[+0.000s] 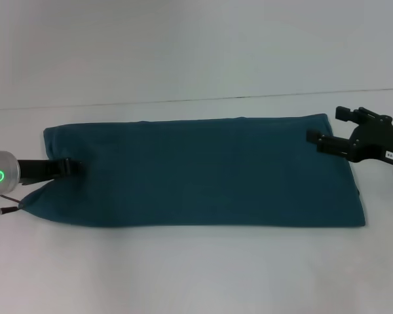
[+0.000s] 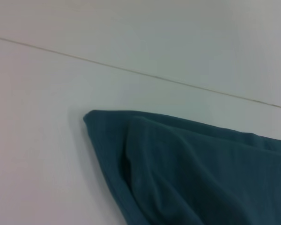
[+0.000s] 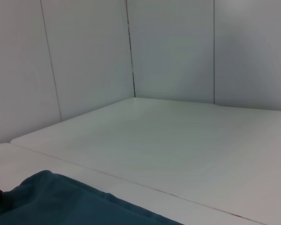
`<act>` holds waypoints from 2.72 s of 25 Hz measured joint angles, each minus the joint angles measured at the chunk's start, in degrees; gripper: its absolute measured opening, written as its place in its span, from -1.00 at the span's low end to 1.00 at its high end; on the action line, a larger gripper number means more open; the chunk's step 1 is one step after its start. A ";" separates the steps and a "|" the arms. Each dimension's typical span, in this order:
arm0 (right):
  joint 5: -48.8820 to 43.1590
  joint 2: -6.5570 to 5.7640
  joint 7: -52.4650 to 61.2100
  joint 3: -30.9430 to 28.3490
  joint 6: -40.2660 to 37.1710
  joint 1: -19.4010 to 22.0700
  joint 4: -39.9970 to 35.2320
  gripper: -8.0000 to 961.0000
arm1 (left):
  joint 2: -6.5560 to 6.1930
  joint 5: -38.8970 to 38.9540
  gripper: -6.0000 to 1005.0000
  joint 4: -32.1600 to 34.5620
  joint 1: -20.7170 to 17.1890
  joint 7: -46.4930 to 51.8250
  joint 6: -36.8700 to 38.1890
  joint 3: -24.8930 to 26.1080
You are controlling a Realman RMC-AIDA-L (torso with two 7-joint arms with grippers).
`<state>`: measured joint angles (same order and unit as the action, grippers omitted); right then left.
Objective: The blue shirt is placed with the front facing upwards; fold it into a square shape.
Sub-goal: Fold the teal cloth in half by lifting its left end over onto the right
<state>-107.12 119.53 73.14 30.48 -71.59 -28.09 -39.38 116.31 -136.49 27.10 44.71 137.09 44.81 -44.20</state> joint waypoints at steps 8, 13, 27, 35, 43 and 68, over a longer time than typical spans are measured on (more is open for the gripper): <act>0.39 0.00 0.14 -0.09 0.05 0.29 -0.08 0.96 | 0.08 0.05 -0.64 0.05 -0.06 -0.78 -0.44 0.02; 0.44 0.00 0.13 -0.08 0.05 0.32 -0.09 0.96 | 0.30 0.05 -0.74 0.01 -0.07 -1.31 -0.45 0.00; 0.61 0.00 0.34 -0.07 0.04 0.32 -0.09 0.96 | 3.40 0.62 -0.85 8.31 -4.07 -3.43 1.12 0.42; 0.61 0.00 0.34 -0.07 -0.05 0.32 -0.07 0.96 | 3.50 0.62 -0.85 11.47 -7.26 -3.00 2.20 0.43; 0.60 0.00 0.42 -0.07 -0.05 0.15 0.12 0.96 | 3.36 0.62 -0.86 14.19 -9.36 -2.97 3.19 0.42; 0.70 -0.29 -0.28 -4.06 1.89 1.92 -0.99 0.96 | 5.15 12.04 -0.86 22.87 -10.06 -3.56 11.93 0.13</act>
<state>-106.43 119.24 72.86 26.43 -69.70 -26.17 -40.37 121.46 -124.45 49.97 34.65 133.53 56.73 -44.07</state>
